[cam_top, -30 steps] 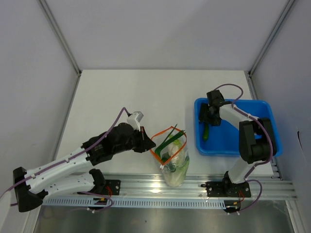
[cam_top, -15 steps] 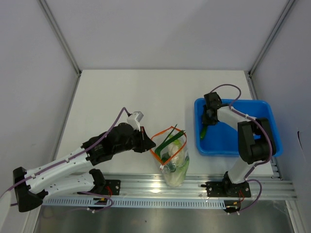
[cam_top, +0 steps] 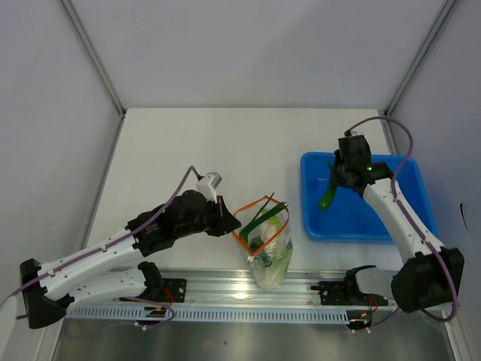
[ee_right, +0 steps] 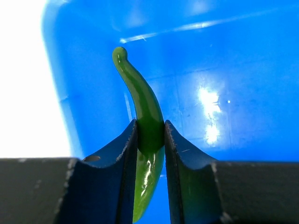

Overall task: Place the food in the zip-top bag and seal the zipper
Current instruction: Place the fake vegetable in the zipper food storage bag.

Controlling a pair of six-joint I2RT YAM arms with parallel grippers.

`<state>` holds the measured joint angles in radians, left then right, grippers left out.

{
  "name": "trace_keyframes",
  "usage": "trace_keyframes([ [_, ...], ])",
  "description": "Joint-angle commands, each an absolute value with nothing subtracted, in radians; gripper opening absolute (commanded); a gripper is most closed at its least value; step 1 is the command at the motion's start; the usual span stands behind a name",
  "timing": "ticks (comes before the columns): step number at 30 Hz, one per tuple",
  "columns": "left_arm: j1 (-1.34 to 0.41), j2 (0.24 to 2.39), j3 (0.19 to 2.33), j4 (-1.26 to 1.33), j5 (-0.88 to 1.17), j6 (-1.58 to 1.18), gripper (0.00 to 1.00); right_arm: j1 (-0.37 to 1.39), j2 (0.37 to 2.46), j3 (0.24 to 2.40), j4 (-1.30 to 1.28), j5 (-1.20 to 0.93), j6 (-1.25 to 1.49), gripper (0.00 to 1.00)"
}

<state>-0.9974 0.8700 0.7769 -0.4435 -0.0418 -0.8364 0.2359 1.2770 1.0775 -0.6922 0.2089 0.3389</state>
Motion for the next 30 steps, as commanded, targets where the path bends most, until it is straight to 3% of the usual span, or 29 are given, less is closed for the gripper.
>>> trace_keyframes([
  [1,-0.996,0.864,0.827,-0.408,-0.049,-0.819,0.01,0.267,1.169,1.187,-0.808,0.199,0.356,0.02],
  [7,-0.996,0.865,0.827,-0.402,-0.049,-0.819,0.01,0.484,1.051,1.328,-0.87,0.202,0.426,0.02],
  [13,-0.996,0.87,0.842,-0.413,-0.045,-0.818,0.01,0.858,1.121,1.48,-0.907,0.42,0.497,0.02],
  [17,-0.996,0.876,0.854,-0.422,-0.043,-0.818,0.01,0.991,1.173,1.508,-0.878,0.474,0.482,0.02],
  [23,-0.996,0.876,0.87,-0.431,-0.04,-0.819,0.01,1.121,1.21,1.398,-0.793,0.523,0.414,0.01],
  [30,-0.996,0.884,0.867,-0.428,-0.029,-0.824,0.01,1.14,1.175,1.261,-0.683,0.512,0.406,0.0],
])
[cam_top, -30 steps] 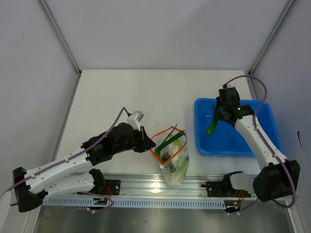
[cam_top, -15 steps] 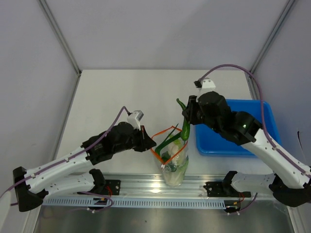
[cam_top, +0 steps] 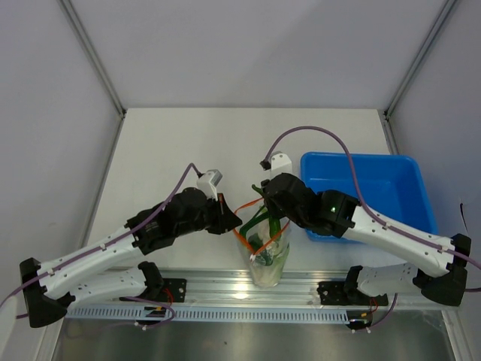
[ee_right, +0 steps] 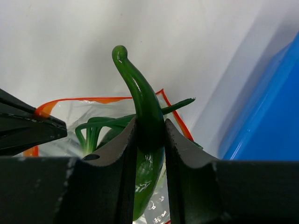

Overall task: Place the food in the zip-top bag and seal the zipper
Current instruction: Place the fake vegetable in the zipper food storage bag.

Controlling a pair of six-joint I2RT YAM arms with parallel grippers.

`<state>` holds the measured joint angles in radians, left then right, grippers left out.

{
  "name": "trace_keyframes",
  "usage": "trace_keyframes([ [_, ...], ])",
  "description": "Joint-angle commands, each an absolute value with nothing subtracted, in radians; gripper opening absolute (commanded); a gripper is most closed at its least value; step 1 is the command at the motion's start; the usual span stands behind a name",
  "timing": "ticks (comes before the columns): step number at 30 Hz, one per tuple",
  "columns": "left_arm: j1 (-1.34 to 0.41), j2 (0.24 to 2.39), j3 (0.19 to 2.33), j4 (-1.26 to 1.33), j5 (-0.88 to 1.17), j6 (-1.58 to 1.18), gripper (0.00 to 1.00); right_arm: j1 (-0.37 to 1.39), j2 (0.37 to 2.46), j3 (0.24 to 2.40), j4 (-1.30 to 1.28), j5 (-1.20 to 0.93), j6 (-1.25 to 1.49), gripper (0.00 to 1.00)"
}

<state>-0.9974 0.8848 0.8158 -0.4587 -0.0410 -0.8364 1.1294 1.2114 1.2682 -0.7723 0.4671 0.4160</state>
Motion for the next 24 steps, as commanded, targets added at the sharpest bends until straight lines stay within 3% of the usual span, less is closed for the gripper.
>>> trace_keyframes([
  [1,-0.996,0.885,0.867,-0.428,-0.029,-0.824,0.0,1.14,1.175,1.256,-0.677,0.514,0.41,0.0],
  [7,-0.996,0.884,0.87,-0.426,-0.035,-0.825,0.0,1.158,1.201,1.29,-0.728,0.479,0.413,0.0],
  [18,-0.996,0.89,0.862,-0.422,-0.04,-0.828,0.01,1.279,1.065,1.083,-0.703,0.511,0.469,0.0],
  [24,-0.996,0.884,0.864,-0.413,-0.035,-0.827,0.01,1.279,1.127,1.091,-0.733,0.505,0.462,0.0],
])
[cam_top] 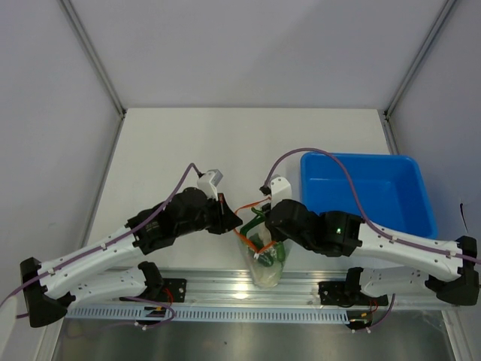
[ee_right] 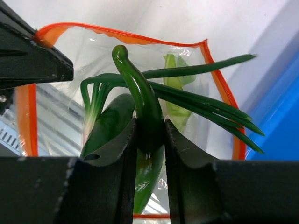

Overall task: Place the food in the zip-top bag and seal the zipper
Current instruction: Place the fake vegetable in the zipper food storage bag.

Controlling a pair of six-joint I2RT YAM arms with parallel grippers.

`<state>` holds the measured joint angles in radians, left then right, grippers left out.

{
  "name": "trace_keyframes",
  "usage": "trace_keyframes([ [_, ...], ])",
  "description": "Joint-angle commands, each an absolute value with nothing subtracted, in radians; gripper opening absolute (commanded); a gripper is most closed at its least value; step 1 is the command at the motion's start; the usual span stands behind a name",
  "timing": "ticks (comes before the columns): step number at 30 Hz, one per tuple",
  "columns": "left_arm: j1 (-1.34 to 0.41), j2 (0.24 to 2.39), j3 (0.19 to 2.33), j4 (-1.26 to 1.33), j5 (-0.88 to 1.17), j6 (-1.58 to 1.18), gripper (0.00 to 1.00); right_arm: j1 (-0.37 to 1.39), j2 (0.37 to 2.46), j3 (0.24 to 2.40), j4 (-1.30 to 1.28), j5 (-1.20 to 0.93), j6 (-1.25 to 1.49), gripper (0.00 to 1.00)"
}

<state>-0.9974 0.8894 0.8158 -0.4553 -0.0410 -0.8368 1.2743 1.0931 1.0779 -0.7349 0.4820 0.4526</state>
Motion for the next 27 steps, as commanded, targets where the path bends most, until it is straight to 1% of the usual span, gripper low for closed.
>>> trace_keyframes([
  [1,-0.996,0.884,0.864,-0.407,-0.032,-0.827,0.01,1.278,1.143,1.094,-0.727,0.506,0.459,0.0],
  [5,-0.996,0.881,0.861,-0.405,-0.025,-0.828,0.01,1.243,1.241,1.127,-0.703,0.479,0.446,0.0],
  [8,-0.996,0.87,0.864,-0.41,-0.028,-0.825,0.01,1.229,1.342,1.172,-0.741,0.479,0.474,0.0],
  [9,-0.996,0.867,0.865,-0.41,-0.029,-0.825,0.01,1.22,1.368,1.183,-0.773,0.476,0.486,0.03],
  [10,-0.996,0.862,0.864,-0.41,-0.029,-0.824,0.01,1.213,1.394,1.205,-0.793,0.479,0.497,0.21],
  [11,-0.996,0.862,0.865,-0.413,-0.028,-0.822,0.01,1.212,1.426,1.218,-0.804,0.486,0.506,0.26],
  [12,-0.996,0.862,0.864,-0.414,-0.028,-0.822,0.0,1.221,1.431,1.227,-0.814,0.497,0.508,0.36],
  [14,-0.996,0.862,0.859,-0.411,-0.028,-0.824,0.01,1.235,1.399,1.256,-0.796,0.502,0.506,0.53],
  [15,-0.996,0.861,0.85,-0.41,-0.026,-0.825,0.01,1.236,1.381,1.265,-0.793,0.499,0.502,0.67],
  [16,-0.996,0.861,0.848,-0.407,-0.025,-0.827,0.01,1.233,1.361,1.278,-0.79,0.492,0.499,0.72],
  [17,-0.996,0.861,0.842,-0.405,-0.022,-0.828,0.01,1.233,1.33,1.317,-0.807,0.492,0.497,0.75],
  [19,-0.996,0.857,0.838,-0.4,-0.021,-0.828,0.01,1.238,1.306,1.373,-0.836,0.5,0.489,0.77],
  [20,-0.996,0.857,0.838,-0.4,-0.021,-0.83,0.01,1.242,1.28,1.426,-0.869,0.512,0.488,0.82],
  [21,-0.996,0.856,0.836,-0.4,-0.021,-0.83,0.01,1.247,1.267,1.454,-0.883,0.517,0.489,0.92],
  [22,-0.996,0.856,0.836,-0.399,-0.021,-0.828,0.0,1.249,1.255,1.479,-0.902,0.528,0.492,0.99],
  [24,-0.996,0.856,0.839,-0.397,-0.023,-0.828,0.01,1.244,1.214,1.538,-0.955,0.548,0.509,0.99],
  [27,-0.996,0.857,0.842,-0.397,-0.021,-0.825,0.01,1.203,1.142,1.534,-1.015,0.542,0.601,0.99],
])
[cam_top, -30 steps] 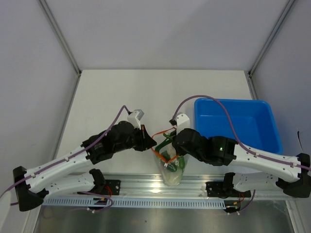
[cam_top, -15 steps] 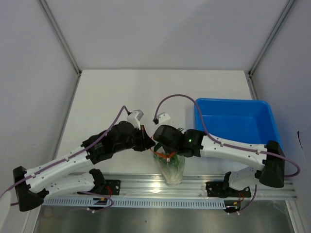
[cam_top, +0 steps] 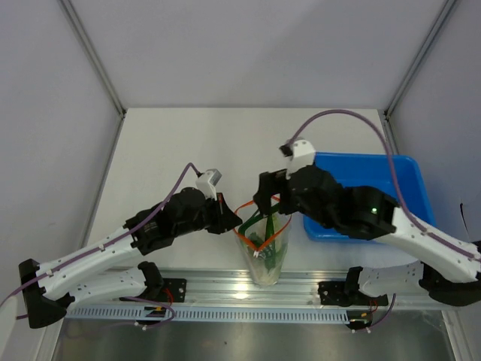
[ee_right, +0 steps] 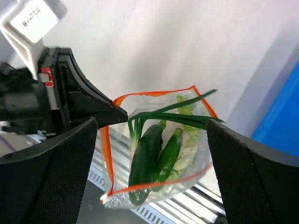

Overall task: Place the food in the zip-top bag and seal the zipper
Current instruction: Place the fake vegetable in the zipper food storage bag, then adjust the zipper food storage bag at the center of the board.

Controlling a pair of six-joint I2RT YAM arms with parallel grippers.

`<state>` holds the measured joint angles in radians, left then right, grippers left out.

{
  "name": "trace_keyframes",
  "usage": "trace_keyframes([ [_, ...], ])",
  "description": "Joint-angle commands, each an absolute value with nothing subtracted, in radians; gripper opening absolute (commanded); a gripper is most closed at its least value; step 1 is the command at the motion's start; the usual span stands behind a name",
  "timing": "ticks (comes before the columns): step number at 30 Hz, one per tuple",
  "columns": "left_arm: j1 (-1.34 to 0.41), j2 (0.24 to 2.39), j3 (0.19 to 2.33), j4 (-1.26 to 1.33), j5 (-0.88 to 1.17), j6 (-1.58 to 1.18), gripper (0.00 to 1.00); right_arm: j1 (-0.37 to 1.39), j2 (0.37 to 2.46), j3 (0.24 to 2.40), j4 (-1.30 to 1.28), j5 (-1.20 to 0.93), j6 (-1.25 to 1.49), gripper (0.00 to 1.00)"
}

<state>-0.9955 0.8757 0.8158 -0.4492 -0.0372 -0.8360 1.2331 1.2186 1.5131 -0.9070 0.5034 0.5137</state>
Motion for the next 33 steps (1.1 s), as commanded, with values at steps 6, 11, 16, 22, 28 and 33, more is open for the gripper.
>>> trace_keyframes([
  [6,-0.996,0.864,0.845,-0.391,-0.017,-0.824,0.01,0.996,1.068,1.376,-1.077,0.361,0.672,0.99],
  [11,-0.996,0.858,0.841,-0.396,-0.017,-0.822,0.01,0.98,1.016,1.224,-1.011,0.286,0.701,0.93],
  [16,-0.996,0.857,0.841,-0.402,-0.018,-0.819,0.01,0.973,1.014,1.166,-0.945,0.232,0.722,0.58],
  [22,-0.996,0.851,0.839,-0.399,-0.018,-0.819,0.0,0.969,1.052,1.131,-0.902,0.177,0.735,0.36],
  [28,-0.996,0.864,0.845,-0.394,-0.008,-0.808,0.0,0.963,1.083,1.178,-0.884,0.17,0.71,0.0],
  [33,-1.046,0.836,0.962,-0.44,0.005,-0.763,0.0,1.109,1.095,1.351,-0.89,0.308,0.624,0.0],
])
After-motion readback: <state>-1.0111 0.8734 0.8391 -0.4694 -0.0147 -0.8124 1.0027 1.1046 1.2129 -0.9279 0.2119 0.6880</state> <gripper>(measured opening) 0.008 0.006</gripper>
